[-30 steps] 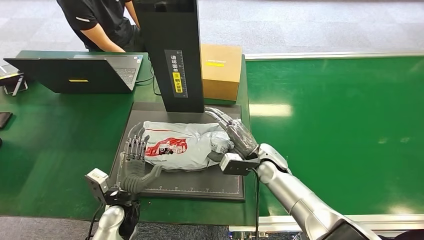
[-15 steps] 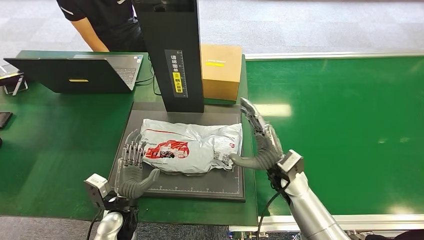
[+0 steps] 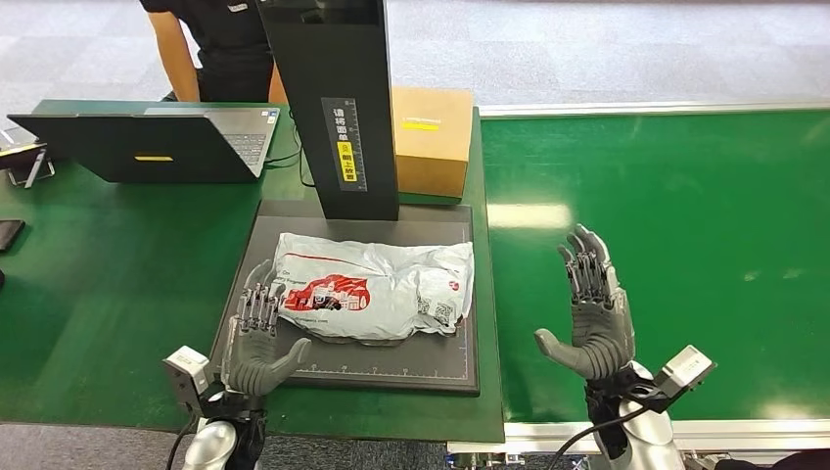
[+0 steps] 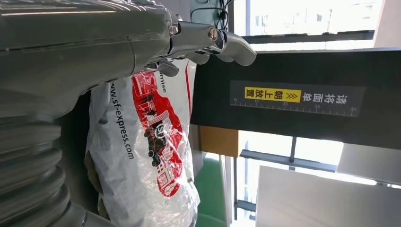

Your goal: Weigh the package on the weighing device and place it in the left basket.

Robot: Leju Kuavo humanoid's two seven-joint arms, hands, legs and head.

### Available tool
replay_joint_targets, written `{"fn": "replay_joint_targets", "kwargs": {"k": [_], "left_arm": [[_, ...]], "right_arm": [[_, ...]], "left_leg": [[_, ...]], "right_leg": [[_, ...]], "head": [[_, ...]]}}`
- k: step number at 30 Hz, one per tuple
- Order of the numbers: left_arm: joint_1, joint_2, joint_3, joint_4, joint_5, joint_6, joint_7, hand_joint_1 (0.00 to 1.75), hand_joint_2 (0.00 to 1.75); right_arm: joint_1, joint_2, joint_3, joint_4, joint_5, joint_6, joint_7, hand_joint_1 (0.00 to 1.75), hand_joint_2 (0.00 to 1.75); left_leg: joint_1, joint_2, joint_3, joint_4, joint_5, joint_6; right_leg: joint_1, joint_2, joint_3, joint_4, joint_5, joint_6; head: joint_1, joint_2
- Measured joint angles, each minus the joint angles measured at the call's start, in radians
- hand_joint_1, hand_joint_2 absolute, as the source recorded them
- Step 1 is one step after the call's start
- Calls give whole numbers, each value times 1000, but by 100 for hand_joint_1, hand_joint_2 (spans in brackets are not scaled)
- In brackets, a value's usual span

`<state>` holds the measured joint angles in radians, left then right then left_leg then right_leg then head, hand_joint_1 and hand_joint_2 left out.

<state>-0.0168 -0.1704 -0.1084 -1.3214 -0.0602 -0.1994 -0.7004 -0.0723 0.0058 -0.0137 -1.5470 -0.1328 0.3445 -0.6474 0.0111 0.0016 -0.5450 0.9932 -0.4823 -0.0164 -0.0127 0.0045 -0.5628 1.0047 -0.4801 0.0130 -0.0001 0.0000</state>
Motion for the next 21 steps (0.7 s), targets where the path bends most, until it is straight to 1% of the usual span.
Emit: {"fn": "replay_joint_targets", "kwargs": {"k": [8,11,14,17,21], "left_arm": [[0,0,10,0,7,-27,5,0,175],[0,0,12,0,-9,-23,15,0,175],[-1,0,13,0,-50,1,32,0,175],[-3,0,5,0,-143,70,42,0,175],[-13,0,-29,-12,-391,247,60,0,175]], "right_arm": [[24,39,-36,-14,87,0,3,0,175],[27,45,-38,-14,110,-4,3,0,175],[30,52,-39,-14,123,-6,4,0,175],[31,58,-43,-14,145,-18,4,0,175],[31,66,-47,-14,178,-23,6,0,175]], "left_leg": [[0,0,0,0,0,0],[0,0,1,0,0,0],[0,0,1,0,0,0],[0,0,1,0,0,0],[0,0,1,0,0,0]], "right_leg": [[0,0,1,0,0,0],[0,0,1,0,0,0],[0,0,0,0,0,0],[0,0,0,0,0,0],[0,0,1,0,0,0]], "head": [[0,0],[0,0],[0,0],[0,0],[0,0]]}}
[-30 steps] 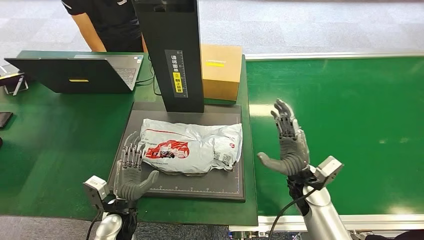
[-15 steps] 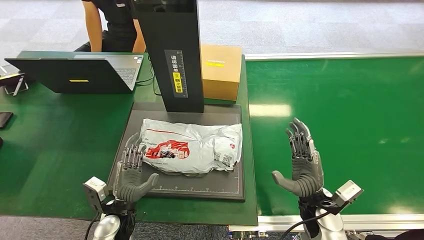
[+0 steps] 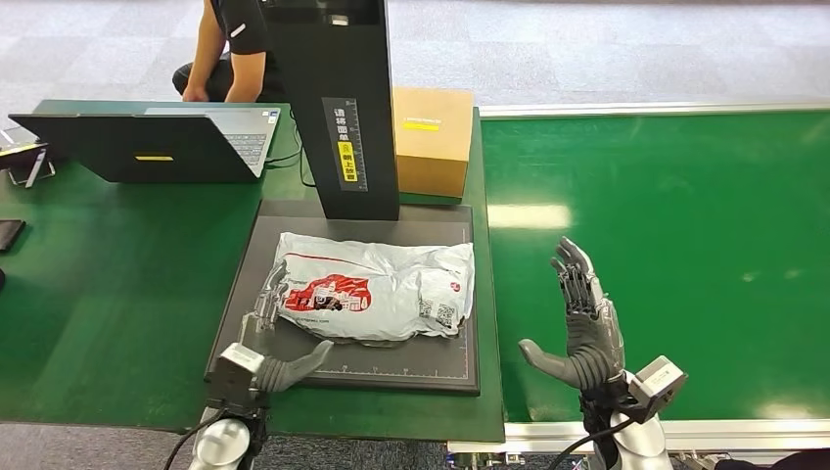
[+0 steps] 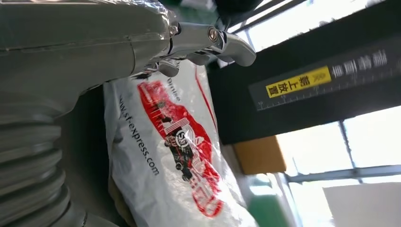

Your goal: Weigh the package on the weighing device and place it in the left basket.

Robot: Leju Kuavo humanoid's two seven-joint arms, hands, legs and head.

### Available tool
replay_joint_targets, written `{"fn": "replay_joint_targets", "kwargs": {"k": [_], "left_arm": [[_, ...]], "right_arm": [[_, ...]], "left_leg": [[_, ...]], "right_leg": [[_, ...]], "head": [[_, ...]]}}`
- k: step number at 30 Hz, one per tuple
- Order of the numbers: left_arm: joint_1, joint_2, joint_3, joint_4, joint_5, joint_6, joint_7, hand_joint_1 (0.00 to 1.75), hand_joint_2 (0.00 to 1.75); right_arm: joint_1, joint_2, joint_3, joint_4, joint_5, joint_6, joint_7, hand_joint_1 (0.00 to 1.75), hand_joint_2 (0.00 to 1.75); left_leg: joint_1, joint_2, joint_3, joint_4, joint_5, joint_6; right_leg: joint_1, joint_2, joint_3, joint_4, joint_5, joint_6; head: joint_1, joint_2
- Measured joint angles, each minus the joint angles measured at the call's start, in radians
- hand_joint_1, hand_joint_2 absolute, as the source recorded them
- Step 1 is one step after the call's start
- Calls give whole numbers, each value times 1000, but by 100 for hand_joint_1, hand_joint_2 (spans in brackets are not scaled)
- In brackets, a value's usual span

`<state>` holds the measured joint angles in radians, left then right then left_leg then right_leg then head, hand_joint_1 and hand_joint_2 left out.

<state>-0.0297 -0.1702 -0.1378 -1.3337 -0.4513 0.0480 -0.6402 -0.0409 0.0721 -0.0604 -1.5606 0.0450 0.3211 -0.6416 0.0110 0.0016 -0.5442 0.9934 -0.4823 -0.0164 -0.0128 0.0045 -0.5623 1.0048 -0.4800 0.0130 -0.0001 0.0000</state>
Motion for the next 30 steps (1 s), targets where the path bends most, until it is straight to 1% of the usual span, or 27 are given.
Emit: {"fn": "replay_joint_targets", "kwargs": {"k": [4,7,10,12,14,17,20,26,30], "left_arm": [[-27,2,-46,-19,-238,166,31,0,175],[-46,4,-67,-24,-335,258,50,0,175],[-63,5,-80,-24,-410,323,78,0,175],[-78,6,-91,-20,-477,356,117,0,175],[-94,7,-103,-7,-551,369,175,0,175],[-114,9,-119,27,-637,345,270,0,175],[-129,12,-129,67,-674,263,334,0,175],[-145,13,-143,134,-693,113,405,0,175],[-155,13,-140,162,-658,65,429,0,175]], "right_arm": [[0,7,-1,0,38,-15,1,0,175],[2,10,-1,0,78,-46,1,0,175],[7,13,-1,0,101,-64,1,0,175],[11,14,-1,0,106,-67,1,0,175],[13,14,-1,0,107,-68,1,0,175],[17,15,-2,0,107,-68,1,0,175],[19,18,-4,1,117,-67,1,0,175],[21,27,-5,11,146,-72,-1,0,175],[25,33,-6,14,152,-77,-1,0,175]], "left_leg": [[0,0,0,0,0,0],[0,0,0,0,0,0],[0,0,0,0,0,0],[0,0,0,0,0,0],[0,0,0,0,0,0],[0,0,0,0,0,0],[0,0,0,0,0,0],[0,0,0,0,0,0],[0,0,0,0,0,0]], "right_leg": [[0,0,0,0,0,0],[0,0,0,0,0,0],[0,0,0,0,0,0],[0,0,0,0,0,0],[0,0,0,0,0,0],[0,0,0,0,0,0],[0,0,0,0,0,0],[0,0,0,0,0,0],[0,0,1,0,0,0]], "head": [[0,0],[0,0],[0,0],[0,0],[0,0],[0,0],[0,0],[0,0],[0,0]]}}
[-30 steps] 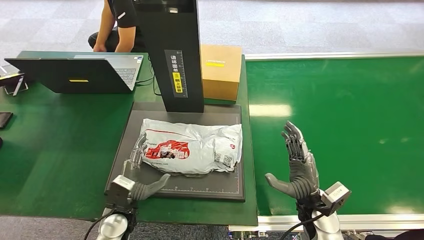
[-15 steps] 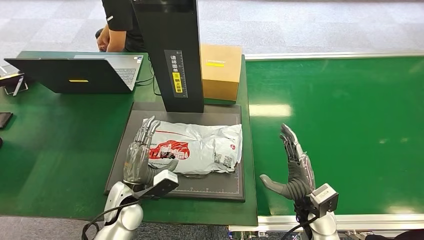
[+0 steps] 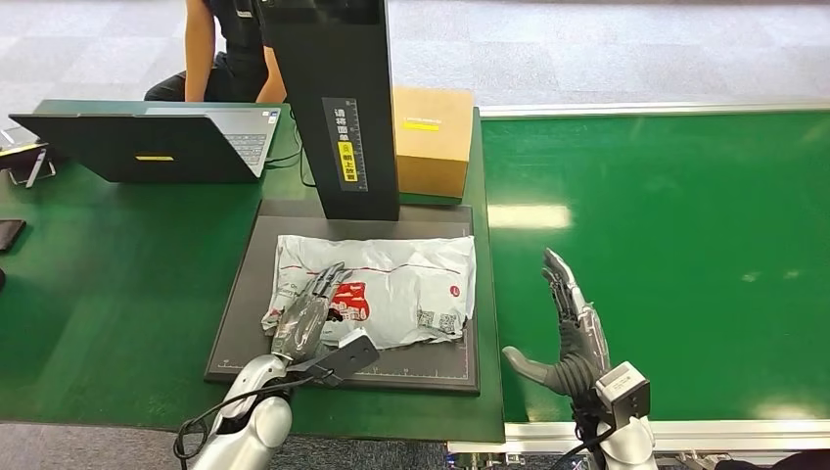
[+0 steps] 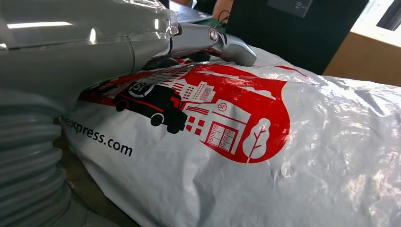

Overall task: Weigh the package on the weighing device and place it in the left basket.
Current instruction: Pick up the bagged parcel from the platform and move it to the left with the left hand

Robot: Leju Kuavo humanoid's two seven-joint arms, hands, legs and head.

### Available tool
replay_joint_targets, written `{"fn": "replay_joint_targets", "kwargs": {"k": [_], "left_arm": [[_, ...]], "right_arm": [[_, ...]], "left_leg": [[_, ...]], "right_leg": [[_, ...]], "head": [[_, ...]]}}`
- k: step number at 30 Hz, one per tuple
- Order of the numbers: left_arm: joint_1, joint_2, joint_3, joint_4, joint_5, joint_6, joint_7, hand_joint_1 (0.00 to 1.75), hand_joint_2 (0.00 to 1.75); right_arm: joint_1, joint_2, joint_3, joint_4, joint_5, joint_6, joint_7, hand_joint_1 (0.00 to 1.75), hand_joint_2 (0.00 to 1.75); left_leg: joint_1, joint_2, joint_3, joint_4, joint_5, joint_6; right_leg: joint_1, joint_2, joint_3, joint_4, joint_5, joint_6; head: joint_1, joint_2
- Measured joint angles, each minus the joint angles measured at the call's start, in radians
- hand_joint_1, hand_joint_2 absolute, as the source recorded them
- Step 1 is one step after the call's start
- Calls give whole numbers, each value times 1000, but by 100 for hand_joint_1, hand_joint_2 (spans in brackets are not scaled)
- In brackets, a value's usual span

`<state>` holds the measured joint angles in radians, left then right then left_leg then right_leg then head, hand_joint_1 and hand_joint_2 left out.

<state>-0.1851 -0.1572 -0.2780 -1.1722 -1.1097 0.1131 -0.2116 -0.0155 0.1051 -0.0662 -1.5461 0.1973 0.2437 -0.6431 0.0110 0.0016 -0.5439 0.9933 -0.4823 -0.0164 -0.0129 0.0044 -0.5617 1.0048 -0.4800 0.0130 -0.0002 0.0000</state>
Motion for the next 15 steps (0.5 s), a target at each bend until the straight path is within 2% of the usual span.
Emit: {"fn": "replay_joint_targets", "kwargs": {"k": [2,3,4,6,7,15], "left_arm": [[-6,0,3,8,10,-10,6,18,175],[-9,0,5,12,13,-15,8,51,175],[-11,0,7,16,17,-18,9,95,175],[-12,0,13,20,27,-20,6,164,175],[-12,0,15,21,32,-19,3,175,175],[-18,1,28,22,82,-3,-39,175,175]], "right_arm": [[4,3,-1,0,2,-1,0,0,175],[5,4,-1,0,3,-1,0,0,175],[7,6,-1,0,4,-1,0,0,175],[11,9,-2,0,6,-2,0,0,175],[13,9,-3,0,6,-2,0,0,175],[18,15,-9,0,6,-5,0,0,175]], "left_leg": [[0,0,0,0,0,0],[0,0,1,0,0,0],[0,0,1,0,0,0],[0,0,2,0,0,0],[0,0,2,0,0,0],[0,0,4,0,0,0]], "right_leg": [[0,0,1,0,0,0],[0,0,1,0,0,0],[0,0,2,0,0,0],[0,0,2,0,0,0],[0,0,2,0,0,0],[0,0,4,0,0,0]], "head": [[0,0],[0,0],[0,0],[0,0],[0,0],[0,0]]}}
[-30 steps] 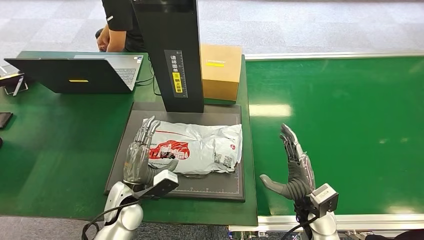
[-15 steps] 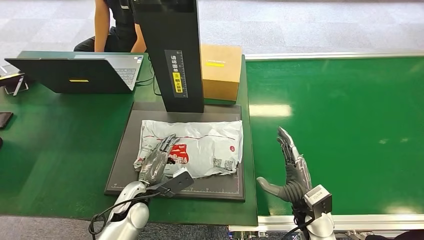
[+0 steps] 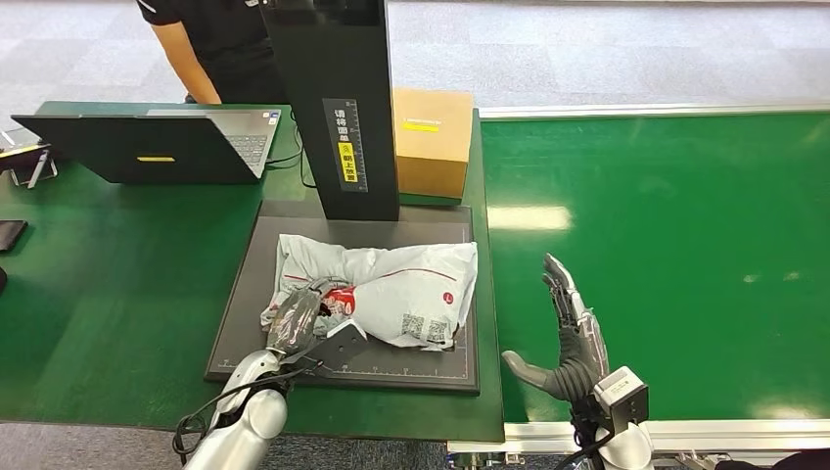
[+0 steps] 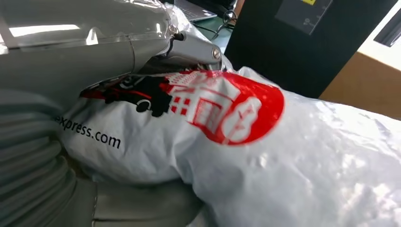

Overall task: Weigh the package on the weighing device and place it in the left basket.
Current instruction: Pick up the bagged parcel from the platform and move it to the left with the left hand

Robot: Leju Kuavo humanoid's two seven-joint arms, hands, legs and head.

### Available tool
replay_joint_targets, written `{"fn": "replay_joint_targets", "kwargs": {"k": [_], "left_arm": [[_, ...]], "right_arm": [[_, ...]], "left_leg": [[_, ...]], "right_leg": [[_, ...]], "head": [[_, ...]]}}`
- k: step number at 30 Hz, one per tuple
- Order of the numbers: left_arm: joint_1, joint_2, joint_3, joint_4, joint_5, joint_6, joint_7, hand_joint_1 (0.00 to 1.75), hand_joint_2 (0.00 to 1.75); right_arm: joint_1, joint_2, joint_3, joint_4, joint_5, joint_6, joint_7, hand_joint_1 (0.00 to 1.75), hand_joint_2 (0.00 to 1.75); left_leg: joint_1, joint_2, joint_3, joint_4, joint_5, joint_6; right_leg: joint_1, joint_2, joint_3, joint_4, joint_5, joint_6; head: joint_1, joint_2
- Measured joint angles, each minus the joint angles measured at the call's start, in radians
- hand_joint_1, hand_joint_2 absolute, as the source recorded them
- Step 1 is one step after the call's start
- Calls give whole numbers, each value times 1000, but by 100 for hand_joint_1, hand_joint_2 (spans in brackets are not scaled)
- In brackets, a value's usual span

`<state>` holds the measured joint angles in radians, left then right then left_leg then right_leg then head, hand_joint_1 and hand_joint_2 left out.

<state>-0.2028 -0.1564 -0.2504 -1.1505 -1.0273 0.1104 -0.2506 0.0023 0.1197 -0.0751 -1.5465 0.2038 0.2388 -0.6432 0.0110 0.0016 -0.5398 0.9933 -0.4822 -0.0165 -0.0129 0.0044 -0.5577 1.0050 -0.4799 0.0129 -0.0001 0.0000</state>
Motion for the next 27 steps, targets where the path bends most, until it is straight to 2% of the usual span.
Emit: {"fn": "replay_joint_targets", "kwargs": {"k": [6,14,15,16,18,19,20,22,23,25,27], "left_arm": [[2,0,4,-1,8,26,-6,175,175],[24,8,33,-26,-34,124,20,173,175],[28,12,43,-32,-37,142,24,167,175],[33,15,57,-40,-36,160,26,145,175],[42,25,93,-59,-38,197,26,77,175],[47,30,112,-69,-47,219,27,73,175],[51,36,130,-79,-60,244,28,90,175],[60,48,160,-99,-85,292,34,154,175],[63,53,176,-109,-94,310,40,164,175],[72,65,208,-127,-107,339,53,175,175],[79,76,244,-143,-120,365,68,175,175]], "right_arm": [[2,1,-2,0,0,0,0,0,175],[13,1,-6,-2,-2,-2,0,0,175],[15,1,-7,-3,-4,-2,0,0,175],[16,1,-8,-5,-5,-2,1,0,175],[18,1,-13,-7,-8,-1,1,0,175],[19,1,-15,-8,-9,-1,1,0,175],[20,1,-18,-9,-10,0,1,0,175],[23,1,-21,-11,-11,0,1,0,175],[25,1,-22,-13,-11,0,1,0,175],[28,1,-23,-14,-12,0,2,0,175],[31,1,-23,-14,-12,-2,2,0,175]], "left_leg": [[0,0,0,0,0,0],[0,0,0,0,0,0],[0,0,0,0,0,0],[0,0,0,0,0,0],[0,0,0,0,0,0],[0,0,-1,0,0,-1],[0,0,-1,0,0,-1],[0,0,-1,0,1,-1],[0,0,-1,0,1,-1],[0,0,-2,0,1,-1],[0,0,-2,0,1,-1]], "right_leg": [[0,0,0,0,0,0],[0,0,0,0,0,0],[0,0,-1,0,0,0],[0,0,-1,1,0,0],[0,1,-1,1,0,0],[0,1,-2,1,0,0],[0,0,-2,1,0,0],[0,0,-2,1,0,0],[0,0,-2,1,0,0],[0,1,-2,1,0,0],[0,0,-2,1,0,0]], "head": [[0,0],[0,0],[0,0],[0,0],[0,0],[0,0],[0,0],[0,0],[0,0],[0,0],[0,0]]}}
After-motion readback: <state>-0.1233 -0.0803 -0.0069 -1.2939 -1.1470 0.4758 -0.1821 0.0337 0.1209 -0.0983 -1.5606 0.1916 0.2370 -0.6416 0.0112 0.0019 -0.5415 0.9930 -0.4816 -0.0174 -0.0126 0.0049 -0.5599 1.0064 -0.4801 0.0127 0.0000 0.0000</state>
